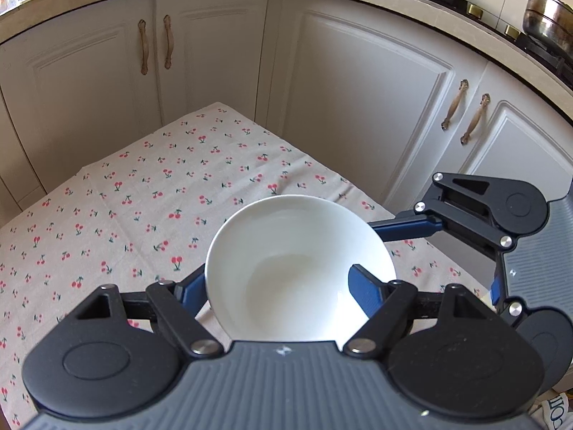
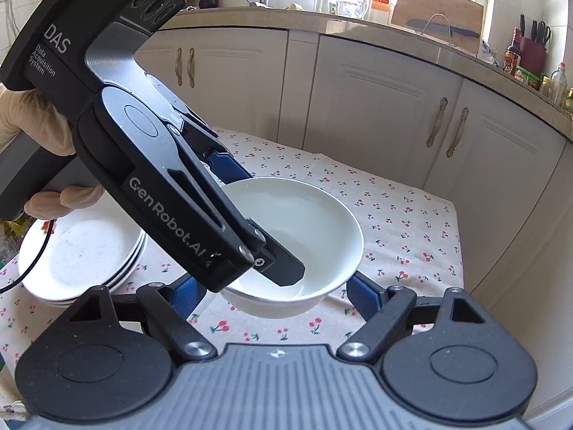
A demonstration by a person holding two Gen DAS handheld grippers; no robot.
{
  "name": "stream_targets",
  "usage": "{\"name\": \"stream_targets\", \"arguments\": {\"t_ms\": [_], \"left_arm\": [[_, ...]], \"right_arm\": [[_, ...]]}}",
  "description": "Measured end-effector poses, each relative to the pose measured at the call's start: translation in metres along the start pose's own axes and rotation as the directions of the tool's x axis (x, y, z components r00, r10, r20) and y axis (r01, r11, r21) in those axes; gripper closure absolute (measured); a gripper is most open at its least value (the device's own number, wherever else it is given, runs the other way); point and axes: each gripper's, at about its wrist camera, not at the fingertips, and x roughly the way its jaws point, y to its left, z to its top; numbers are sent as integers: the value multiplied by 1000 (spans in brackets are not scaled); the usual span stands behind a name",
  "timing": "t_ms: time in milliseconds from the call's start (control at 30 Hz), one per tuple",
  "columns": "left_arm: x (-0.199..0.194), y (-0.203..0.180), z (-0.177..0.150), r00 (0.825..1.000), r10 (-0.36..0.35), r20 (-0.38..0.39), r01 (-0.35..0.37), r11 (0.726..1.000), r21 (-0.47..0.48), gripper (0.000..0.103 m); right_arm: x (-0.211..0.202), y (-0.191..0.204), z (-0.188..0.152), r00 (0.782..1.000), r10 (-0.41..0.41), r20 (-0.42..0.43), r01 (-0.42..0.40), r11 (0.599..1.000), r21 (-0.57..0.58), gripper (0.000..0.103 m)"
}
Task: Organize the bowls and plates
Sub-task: 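Lift the bowl with the left gripper and carry it over the nested bowls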
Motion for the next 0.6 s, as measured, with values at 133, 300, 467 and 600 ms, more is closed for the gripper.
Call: {"name": "stream_targets", "arguments": {"t_ms": [133,300,467,600], "left_arm": [[-10,-7,-8,1000,1,5,-1,1000,-3,23],[-23,-17,-16,1000,3,16,-3,1000,-2,23],[-35,-26,-23,1000,2,28,-2,1000,3,23],[-43,-34,-30,999,10,30,-10,1000,4,23]], "right_arm": [[-14,10,-3,1000,0,11,0,1000,-6,15],[-28,22,-7,1000,-8,23,9,1000,-24,15],[-38,31,-12,1000,-14,24,14,999,-31,15],[-47,38,-15,1000,-11,29,12,1000,-29,15]]}}
